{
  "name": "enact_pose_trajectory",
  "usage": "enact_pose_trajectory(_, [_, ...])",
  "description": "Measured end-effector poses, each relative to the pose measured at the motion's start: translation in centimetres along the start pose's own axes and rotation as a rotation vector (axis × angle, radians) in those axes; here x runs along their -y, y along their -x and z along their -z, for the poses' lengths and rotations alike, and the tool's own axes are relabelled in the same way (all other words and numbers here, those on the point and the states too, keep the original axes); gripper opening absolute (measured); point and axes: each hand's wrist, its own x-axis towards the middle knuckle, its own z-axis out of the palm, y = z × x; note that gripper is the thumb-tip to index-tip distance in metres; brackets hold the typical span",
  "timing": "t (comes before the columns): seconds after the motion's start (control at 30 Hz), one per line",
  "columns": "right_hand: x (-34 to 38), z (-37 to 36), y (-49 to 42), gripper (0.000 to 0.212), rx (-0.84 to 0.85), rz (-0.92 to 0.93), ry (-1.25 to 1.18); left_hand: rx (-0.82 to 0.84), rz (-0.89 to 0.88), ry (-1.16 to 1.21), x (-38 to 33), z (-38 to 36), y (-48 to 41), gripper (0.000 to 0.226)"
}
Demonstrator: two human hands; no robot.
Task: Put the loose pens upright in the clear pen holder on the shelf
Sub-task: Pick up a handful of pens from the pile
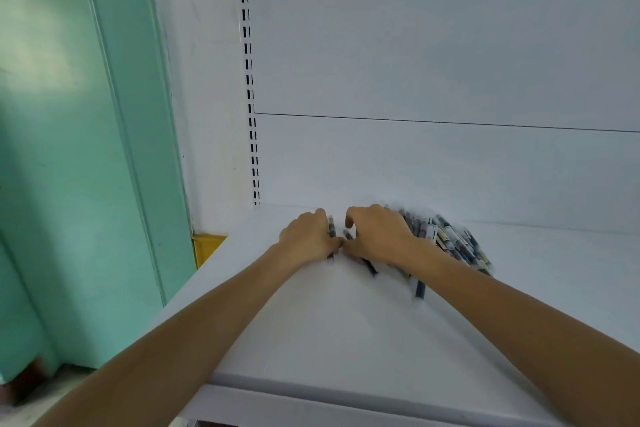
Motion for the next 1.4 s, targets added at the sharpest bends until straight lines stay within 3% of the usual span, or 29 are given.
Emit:
enact_pose_trajectory(0.13, [-0.6, 0.5, 0.0, 0.034, -0.136, -0.124, -0.214, 0.039, 0.041, -0.172, -0.1, 0.7, 0.2, 0.023])
enact_pose_trajectory(0.3, [-1.4, 1.7, 0.2, 0.019, -0.291, -0.196, -0.632, 0.044, 0.019, -0.447, 0.0, 0.2, 1.3, 0.027])
enact_pose_trajectory(0.5, [-3.1, 3.3, 1.7, 0.012, -0.426, -0.202, -0.762, 0.023, 0.044, -0.056, 0.3, 1.6, 2.8, 0.011])
enact_pose_trajectory(0.6, [-4.9, 4.6, 3.4, 0.020, -0.477, -0.221, -0.846, -0.026, -0.002, 0.123, -1.2, 1.9, 4.1, 0.027])
enact_pose_trajectory(0.67, [-6.4, 5.5, 5.0, 0.038, -0.479, -0.206, -0.880, -0.021, -0.060, 0.194, -3.4, 1.7, 5.1, 0.033])
enact_pose_trajectory(0.8, [-10.5, 7.2, 9.3, 0.069, -0.542, -0.175, -0.808, 0.015, -0.206, 0.307, -9.0, -0.2, 6.6, 0.032])
enact_pose_trajectory(0.93, [-16.9, 8.7, 15.5, 0.067, -0.551, -0.249, -0.759, 0.037, -0.355, 0.336, -16.3, -4.3, 7.9, 0.028])
enact_pose_trajectory(1.17, [-28.8, 11.1, 27.6, 0.064, -0.545, -0.434, -0.625, 0.129, -0.418, 0.410, -29.2, -12.0, 11.0, 0.032])
enact_pose_trajectory(1.4, [-38.5, 13.1, 39.8, 0.064, -0.680, -0.565, -0.623, 0.159, -0.543, 0.503, -41.9, -18.9, 14.8, 0.035])
